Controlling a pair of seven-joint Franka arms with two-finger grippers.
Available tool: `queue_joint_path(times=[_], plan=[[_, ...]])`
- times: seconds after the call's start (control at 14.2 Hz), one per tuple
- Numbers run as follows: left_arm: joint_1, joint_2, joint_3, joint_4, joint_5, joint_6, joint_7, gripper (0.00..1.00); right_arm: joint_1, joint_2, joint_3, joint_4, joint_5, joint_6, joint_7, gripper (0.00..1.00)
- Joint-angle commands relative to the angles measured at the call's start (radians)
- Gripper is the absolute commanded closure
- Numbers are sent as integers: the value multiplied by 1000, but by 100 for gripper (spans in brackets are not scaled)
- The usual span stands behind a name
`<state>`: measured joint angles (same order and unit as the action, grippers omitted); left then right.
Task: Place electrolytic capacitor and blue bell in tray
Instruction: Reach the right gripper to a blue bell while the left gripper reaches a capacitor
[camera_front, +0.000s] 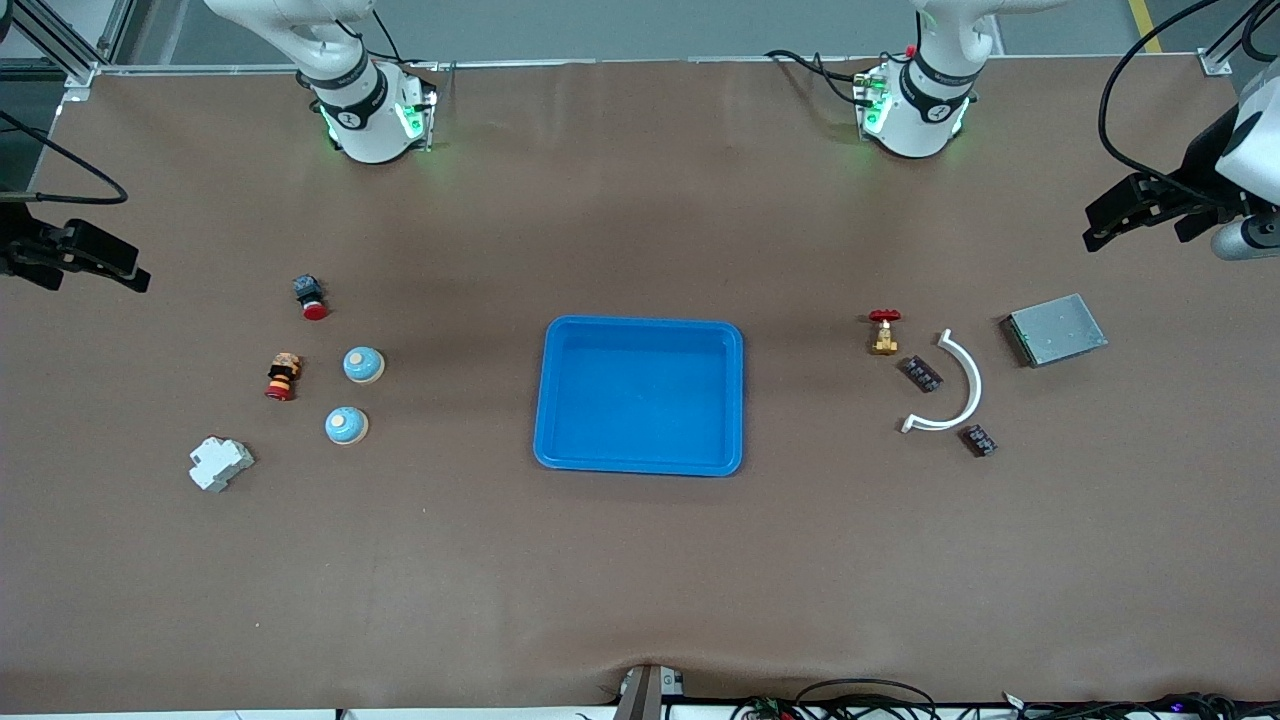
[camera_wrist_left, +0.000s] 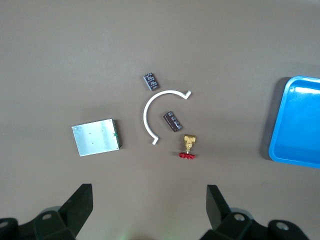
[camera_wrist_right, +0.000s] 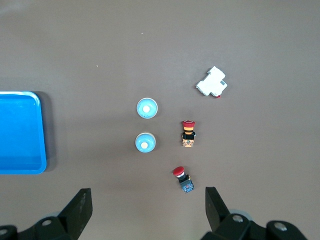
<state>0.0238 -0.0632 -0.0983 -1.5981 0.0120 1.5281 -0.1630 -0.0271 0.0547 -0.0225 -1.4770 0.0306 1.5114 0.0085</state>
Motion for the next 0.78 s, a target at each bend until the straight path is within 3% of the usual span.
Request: queue_joint_path(times=[0.0,0.21,0.42,0.71], plan=[[4,-3,-1,15,-1,-14,-6,0,-2,-10,4,-5,-15,18,5,0],[5,0,3,17,6,-14,-6,0,-2,-10,4,-5,-15,20,5,0],[-5,36,-3,12,87,-13,-4,0,-1,-9,4,-6,-14,20,5,0],[4,85,-11,-34,72,1,-50,0,6,-9,7,-9,-11,32,19,0]])
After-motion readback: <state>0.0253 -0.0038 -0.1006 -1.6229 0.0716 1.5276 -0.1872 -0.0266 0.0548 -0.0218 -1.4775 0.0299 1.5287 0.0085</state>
